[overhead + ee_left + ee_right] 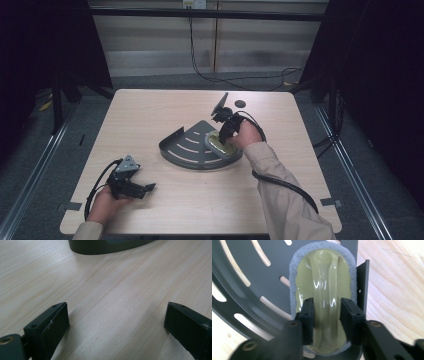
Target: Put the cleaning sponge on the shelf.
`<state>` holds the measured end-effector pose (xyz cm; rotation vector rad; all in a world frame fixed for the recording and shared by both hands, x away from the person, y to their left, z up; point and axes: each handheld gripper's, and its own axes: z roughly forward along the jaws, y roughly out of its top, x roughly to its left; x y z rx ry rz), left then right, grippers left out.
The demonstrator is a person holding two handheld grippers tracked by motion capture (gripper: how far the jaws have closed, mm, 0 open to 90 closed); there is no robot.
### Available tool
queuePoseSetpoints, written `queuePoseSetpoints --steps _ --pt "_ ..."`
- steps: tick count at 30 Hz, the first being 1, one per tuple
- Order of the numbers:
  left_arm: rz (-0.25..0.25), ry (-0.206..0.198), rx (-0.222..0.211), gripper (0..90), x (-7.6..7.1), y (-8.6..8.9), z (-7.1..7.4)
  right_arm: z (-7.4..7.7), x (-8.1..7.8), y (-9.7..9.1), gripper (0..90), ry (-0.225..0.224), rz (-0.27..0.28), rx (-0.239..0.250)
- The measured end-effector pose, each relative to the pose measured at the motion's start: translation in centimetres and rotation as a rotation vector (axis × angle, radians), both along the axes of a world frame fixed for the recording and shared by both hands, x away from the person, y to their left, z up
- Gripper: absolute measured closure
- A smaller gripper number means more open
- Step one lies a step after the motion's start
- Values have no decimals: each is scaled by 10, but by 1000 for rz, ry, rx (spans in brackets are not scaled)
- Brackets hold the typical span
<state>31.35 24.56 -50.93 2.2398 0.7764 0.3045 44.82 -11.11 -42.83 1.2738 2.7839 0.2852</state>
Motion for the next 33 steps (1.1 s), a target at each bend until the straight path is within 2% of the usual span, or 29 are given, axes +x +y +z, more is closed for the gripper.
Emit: queuePoseSetpoints --steps 2,4,5,18,33 --pt "1 0 0 53 0 0 0 1 -1 -2 537 -11 -1 -8" --pt "1 0 0 53 0 0 0 2 -1 -2 504 -5 -14 -6" --pt "1 0 0 53 0 0 0 4 -1 -5 453 -1 -25 4" --pt "1 0 -1 53 0 0 0 9 -7 -11 247 0 -7 6" --pt "1 0 0 53 0 0 0 18 -16 -15 201 12 13 18"
